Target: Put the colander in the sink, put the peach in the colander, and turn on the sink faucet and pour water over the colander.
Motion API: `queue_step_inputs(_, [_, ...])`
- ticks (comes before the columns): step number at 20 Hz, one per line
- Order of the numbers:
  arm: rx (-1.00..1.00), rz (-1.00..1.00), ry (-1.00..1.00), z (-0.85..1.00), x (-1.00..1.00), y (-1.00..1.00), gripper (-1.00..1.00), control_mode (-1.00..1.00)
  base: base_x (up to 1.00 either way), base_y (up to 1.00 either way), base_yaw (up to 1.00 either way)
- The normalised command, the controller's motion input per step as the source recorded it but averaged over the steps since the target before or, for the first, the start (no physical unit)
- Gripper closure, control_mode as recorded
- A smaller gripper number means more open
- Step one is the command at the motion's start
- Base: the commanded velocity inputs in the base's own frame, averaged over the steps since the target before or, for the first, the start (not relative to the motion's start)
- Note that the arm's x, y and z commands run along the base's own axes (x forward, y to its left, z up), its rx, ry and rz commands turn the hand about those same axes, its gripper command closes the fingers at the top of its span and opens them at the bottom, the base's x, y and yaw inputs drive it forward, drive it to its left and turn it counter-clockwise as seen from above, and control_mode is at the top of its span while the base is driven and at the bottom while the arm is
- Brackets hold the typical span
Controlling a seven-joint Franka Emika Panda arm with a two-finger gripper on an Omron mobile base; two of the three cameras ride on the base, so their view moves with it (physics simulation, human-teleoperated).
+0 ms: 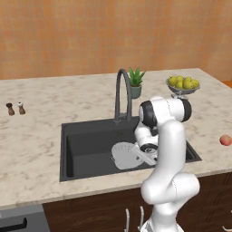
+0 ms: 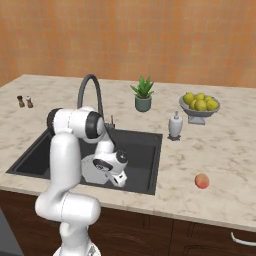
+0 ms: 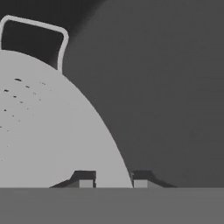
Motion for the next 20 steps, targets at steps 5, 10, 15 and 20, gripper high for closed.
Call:
queue_step_inputs(5, [-0.04, -0.06, -0.02, -0.37, 0.07, 0.28, -1.00, -1.00, 0.00, 0.00, 0.00])
queue_step_inputs(10, [0.00, -0.02, -0.10, 0.01, 0.00, 0.47, -1.00, -1.00, 0.00, 0.00, 0.00])
queue_step_inputs(15, [0.00, 0.00, -0.28, 0.59, -0.06, 0.24, -1.00, -1.00, 0.00, 0.00, 0.00])
queue_step_inputs(20, [0.07, -0.02, -0.49, 0.99, -0.41, -0.18, -1.00, -1.00, 0.00, 0.00, 0.00])
